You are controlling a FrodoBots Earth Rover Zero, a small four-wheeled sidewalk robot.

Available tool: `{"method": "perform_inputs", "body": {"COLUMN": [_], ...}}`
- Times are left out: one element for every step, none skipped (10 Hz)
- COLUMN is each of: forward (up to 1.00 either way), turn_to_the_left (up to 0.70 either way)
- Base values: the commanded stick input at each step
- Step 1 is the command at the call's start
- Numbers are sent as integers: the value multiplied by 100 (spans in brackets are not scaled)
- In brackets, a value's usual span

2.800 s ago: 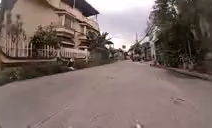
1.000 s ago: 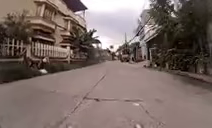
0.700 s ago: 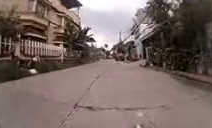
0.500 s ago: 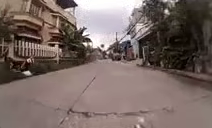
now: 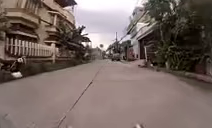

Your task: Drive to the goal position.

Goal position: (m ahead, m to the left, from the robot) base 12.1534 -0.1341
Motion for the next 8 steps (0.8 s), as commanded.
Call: {"method": "perform_inputs", "body": {"forward": [100, 100, 100, 100, 100, 100, 100, 100], "turn_to_the_left": [-37, -37, -37, 3, 3, 3, 3, 3]}}
